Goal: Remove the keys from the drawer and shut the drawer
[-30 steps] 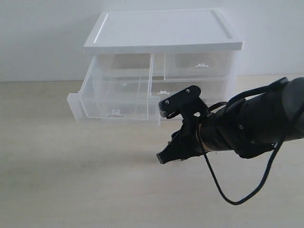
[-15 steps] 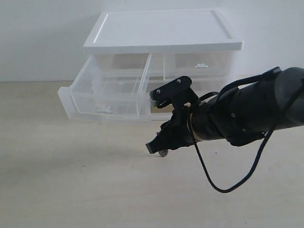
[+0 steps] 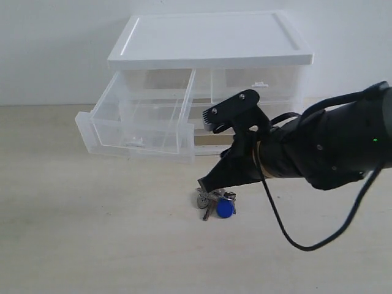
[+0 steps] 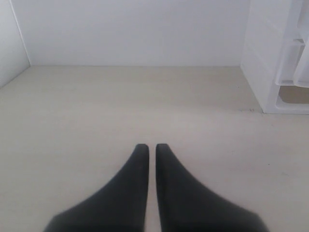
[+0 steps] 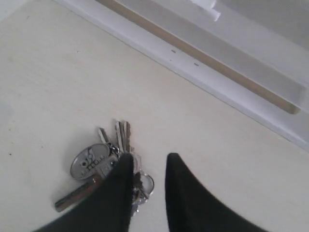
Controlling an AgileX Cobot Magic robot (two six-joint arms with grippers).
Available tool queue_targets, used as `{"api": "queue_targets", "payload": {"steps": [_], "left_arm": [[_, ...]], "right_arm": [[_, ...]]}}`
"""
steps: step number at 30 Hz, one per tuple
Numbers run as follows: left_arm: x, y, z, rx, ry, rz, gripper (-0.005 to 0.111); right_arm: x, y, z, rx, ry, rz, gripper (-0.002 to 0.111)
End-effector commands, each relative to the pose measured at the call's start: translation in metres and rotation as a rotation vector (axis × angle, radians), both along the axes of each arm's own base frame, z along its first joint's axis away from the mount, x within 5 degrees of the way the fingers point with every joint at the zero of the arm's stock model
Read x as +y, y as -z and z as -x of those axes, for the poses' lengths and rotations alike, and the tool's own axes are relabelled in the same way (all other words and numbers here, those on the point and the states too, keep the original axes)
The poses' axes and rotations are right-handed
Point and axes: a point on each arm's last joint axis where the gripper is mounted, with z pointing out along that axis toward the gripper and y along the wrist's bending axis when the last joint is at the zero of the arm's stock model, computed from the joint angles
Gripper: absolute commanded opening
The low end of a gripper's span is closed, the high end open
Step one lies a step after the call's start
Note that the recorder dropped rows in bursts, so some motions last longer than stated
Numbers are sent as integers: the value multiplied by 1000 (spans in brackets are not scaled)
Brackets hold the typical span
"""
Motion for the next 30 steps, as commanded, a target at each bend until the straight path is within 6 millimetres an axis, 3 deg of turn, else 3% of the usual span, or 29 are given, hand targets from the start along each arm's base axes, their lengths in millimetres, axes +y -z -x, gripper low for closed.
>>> {"api": "queue_targets", "payload": {"steps": [1,9,22,30], "left_arm": [[0,1,0,2,-2,2,5],[0,1,0,2,-2,2,5],[0,1,0,2,-2,2,5],[0,1,0,2,-2,2,5]], "right_arm": [[-18,-21,16,-53,16,-6,0],[-47,-80,60,-189,-27,-133,0],[-108,-183,174,-529,-222,-524,0],[-147,-214,235,-746,-296,-678,0]]}}
